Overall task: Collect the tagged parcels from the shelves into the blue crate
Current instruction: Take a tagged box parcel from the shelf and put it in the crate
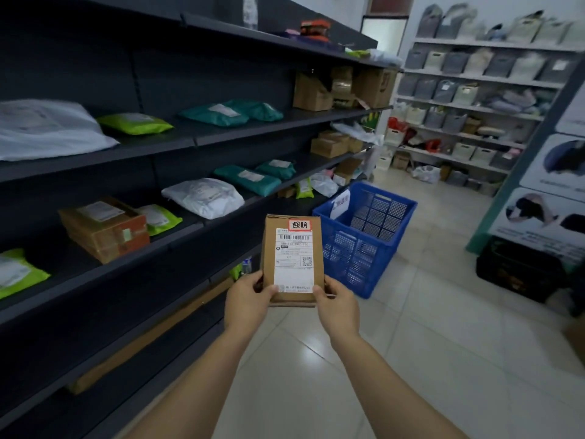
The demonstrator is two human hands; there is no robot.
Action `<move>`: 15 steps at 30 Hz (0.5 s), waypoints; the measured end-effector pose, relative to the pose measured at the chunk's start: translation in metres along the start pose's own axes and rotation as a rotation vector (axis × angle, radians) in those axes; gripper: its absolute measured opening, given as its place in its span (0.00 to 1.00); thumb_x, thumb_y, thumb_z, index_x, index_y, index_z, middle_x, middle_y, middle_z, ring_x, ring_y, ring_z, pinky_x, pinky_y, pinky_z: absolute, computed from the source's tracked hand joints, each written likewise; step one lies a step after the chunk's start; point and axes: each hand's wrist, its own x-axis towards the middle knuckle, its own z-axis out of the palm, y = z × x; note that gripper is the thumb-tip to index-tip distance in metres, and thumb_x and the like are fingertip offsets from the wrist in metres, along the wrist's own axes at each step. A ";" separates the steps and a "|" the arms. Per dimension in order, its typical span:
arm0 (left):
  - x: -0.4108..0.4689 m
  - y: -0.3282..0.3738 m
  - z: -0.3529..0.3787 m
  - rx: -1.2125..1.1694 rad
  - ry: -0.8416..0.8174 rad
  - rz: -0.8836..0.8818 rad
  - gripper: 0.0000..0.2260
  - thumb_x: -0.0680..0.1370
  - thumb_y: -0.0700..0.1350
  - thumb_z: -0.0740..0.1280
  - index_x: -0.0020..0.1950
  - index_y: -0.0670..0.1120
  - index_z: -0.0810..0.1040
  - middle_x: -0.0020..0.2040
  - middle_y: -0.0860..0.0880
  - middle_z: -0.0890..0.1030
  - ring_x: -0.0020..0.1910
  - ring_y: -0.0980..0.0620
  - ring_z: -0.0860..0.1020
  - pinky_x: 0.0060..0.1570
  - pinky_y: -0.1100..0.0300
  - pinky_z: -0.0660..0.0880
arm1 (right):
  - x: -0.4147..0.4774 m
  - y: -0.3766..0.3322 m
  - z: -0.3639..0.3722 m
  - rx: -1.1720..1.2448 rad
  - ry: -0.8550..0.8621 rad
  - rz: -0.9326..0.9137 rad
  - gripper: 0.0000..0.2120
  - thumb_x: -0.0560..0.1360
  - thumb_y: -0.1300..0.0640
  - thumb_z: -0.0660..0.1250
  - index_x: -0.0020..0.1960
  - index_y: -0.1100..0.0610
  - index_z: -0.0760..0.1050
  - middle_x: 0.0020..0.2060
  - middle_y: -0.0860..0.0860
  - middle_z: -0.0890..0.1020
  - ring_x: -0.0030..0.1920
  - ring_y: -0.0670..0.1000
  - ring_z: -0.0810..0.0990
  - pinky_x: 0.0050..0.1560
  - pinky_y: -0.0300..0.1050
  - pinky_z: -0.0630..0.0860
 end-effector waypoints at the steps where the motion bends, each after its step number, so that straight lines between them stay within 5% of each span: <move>1: 0.010 0.005 0.009 0.002 -0.015 0.013 0.19 0.77 0.42 0.69 0.68 0.47 0.74 0.62 0.50 0.79 0.53 0.58 0.75 0.51 0.65 0.71 | 0.012 0.002 -0.004 0.002 0.010 0.002 0.15 0.77 0.56 0.65 0.63 0.50 0.77 0.52 0.45 0.83 0.52 0.47 0.79 0.54 0.47 0.77; 15: 0.191 0.058 0.124 0.002 -0.165 0.096 0.19 0.77 0.43 0.69 0.68 0.48 0.75 0.62 0.50 0.79 0.59 0.52 0.76 0.52 0.63 0.71 | 0.204 0.006 -0.035 0.032 0.209 0.073 0.13 0.77 0.56 0.66 0.60 0.49 0.79 0.48 0.43 0.83 0.49 0.45 0.79 0.51 0.44 0.77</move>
